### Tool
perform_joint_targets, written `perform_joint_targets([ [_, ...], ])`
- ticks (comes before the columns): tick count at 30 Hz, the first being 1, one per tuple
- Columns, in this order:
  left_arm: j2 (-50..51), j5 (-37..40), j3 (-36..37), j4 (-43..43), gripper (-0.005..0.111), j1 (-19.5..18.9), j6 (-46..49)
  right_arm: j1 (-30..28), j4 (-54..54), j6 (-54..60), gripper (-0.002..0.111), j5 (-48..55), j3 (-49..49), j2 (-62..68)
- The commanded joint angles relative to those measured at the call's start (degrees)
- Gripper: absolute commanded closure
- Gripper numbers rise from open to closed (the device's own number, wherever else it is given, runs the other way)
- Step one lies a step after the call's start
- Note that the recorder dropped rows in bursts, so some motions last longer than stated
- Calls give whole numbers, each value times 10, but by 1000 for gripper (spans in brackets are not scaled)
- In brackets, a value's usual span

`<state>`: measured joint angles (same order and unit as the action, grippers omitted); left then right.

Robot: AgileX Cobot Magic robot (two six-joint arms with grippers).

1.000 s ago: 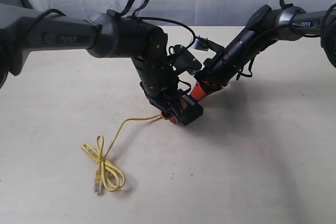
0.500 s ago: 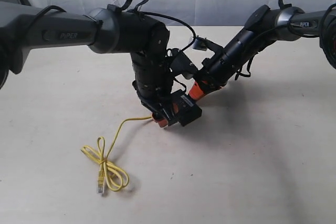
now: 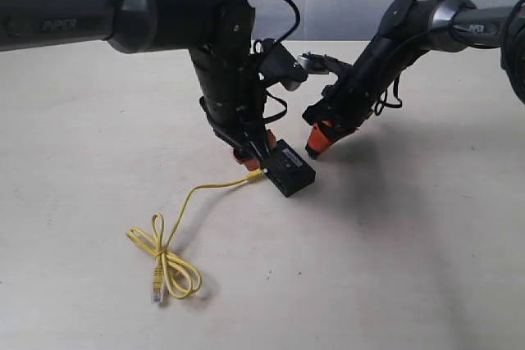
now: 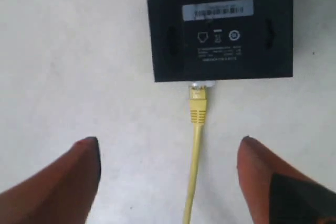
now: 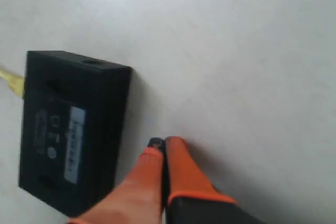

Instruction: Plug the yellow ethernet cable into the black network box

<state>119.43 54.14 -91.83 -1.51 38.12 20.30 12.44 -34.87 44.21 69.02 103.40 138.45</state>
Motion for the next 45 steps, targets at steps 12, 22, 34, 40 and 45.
perform_joint_targets([
  [12, -101, 121, -1, -52, 106, -120, -60, -27, 286, -279, 109, -51, 29, -140],
  [22, -207, 80, 81, -67, 106, -153, -93, -44, 329, -316, 109, -64, -90, -269],
  [34, -328, -38, 248, -20, 106, -192, -94, -116, 329, -320, 109, -160, -297, -468],
  [40, -399, -101, 300, 8, 106, -232, -93, -118, 327, -324, 109, -248, -394, -569],
  [45, -466, -129, 342, 10, 106, -237, -94, -118, 307, -324, 109, -310, -460, -652],
])
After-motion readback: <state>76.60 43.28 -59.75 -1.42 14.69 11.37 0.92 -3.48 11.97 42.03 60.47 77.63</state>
